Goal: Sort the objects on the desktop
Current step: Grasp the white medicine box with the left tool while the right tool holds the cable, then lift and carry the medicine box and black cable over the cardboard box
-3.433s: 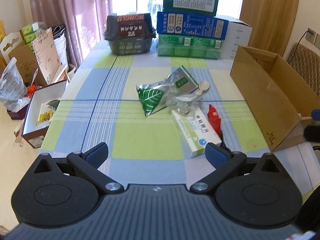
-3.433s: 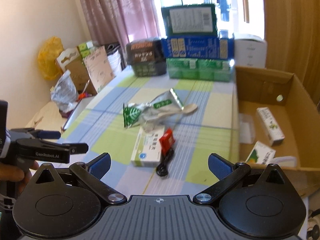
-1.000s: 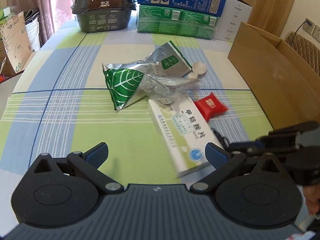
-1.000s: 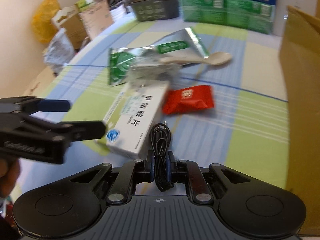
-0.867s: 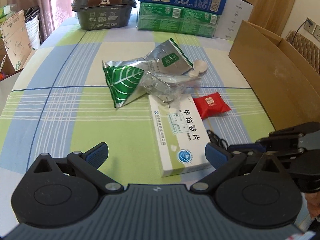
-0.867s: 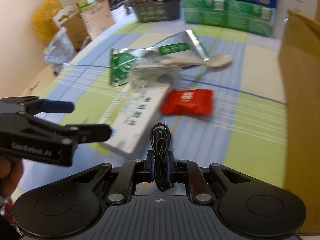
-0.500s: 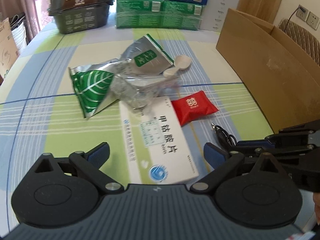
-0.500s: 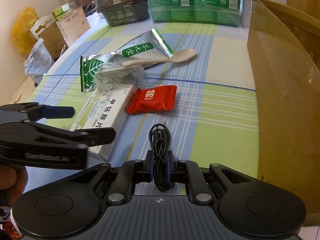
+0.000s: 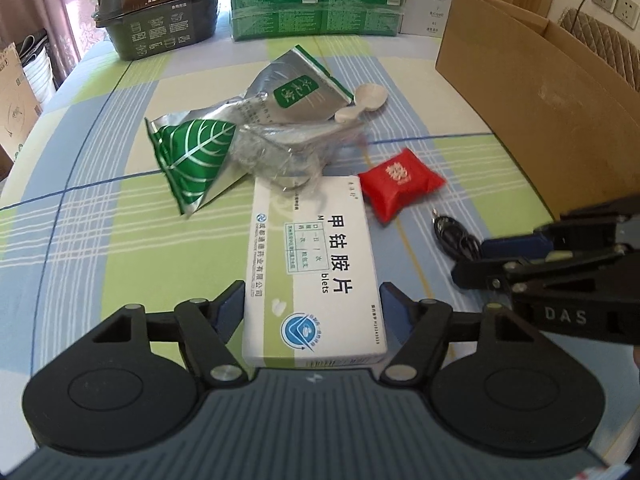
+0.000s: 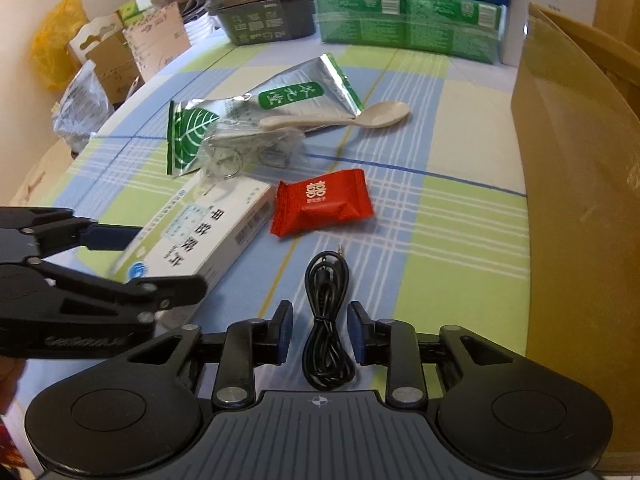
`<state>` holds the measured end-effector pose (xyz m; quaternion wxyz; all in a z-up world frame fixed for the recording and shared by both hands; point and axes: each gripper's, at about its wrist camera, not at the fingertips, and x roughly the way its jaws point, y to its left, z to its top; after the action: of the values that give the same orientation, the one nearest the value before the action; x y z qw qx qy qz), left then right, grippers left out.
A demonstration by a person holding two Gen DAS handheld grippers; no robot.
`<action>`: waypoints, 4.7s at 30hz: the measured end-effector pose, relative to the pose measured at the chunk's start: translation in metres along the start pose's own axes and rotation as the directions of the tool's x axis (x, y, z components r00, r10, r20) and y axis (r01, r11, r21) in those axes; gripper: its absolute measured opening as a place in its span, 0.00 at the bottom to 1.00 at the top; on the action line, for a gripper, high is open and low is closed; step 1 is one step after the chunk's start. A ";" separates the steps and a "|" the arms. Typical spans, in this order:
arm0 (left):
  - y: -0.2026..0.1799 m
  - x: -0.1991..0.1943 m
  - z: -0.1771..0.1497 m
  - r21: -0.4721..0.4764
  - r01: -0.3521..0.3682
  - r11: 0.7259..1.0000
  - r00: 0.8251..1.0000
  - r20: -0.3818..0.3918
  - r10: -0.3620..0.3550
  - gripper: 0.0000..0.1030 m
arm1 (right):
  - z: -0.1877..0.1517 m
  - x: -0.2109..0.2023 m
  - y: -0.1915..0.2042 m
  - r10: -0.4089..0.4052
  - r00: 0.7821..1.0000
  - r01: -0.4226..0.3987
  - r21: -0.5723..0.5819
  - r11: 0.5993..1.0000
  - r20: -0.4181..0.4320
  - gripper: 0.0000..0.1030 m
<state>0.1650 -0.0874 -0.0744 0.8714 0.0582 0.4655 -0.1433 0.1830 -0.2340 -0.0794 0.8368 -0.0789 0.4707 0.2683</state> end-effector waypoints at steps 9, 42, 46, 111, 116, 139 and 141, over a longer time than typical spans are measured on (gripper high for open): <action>-0.008 -0.025 -0.028 0.039 -0.010 0.999 1.000 -0.029 0.011 0.66 | -0.014 -0.009 0.007 0.002 1.000 -0.002 0.003 1.000 -0.025 0.09; -0.020 -0.037 -0.054 0.049 -0.004 0.999 1.000 0.004 0.004 0.76 | -0.041 -0.024 0.027 -0.017 1.000 0.016 -0.074 0.997 -0.018 0.21; -0.020 -0.031 -0.049 0.048 0.004 0.999 1.000 0.002 -0.004 0.76 | -0.041 -0.027 0.022 -0.013 1.000 0.012 -0.035 0.999 -0.018 0.20; -0.152 -0.149 0.054 0.094 0.093 0.991 0.974 0.200 -0.110 0.65 | 0.010 -0.246 -0.089 -0.123 0.929 0.077 0.144 0.987 0.349 0.17; -0.191 -0.142 0.083 0.120 0.138 0.983 0.964 0.212 -0.161 0.65 | 0.007 -0.255 -0.131 -0.174 0.927 0.122 0.172 0.977 0.332 0.17; -0.249 -0.080 0.128 0.138 0.197 0.971 0.962 0.166 -0.219 0.65 | -0.004 -0.222 -0.214 -0.219 0.942 0.153 0.253 0.955 0.256 0.17; -0.249 -0.077 0.129 0.138 0.197 0.971 0.962 0.163 -0.218 0.65 | -0.003 -0.221 -0.215 -0.218 0.942 0.152 0.254 0.955 0.255 0.17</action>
<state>0.1514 -0.3398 0.0698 0.8843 0.0486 0.3803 -0.2665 0.2022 -0.4988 0.0763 0.9199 0.0134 0.3661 0.1400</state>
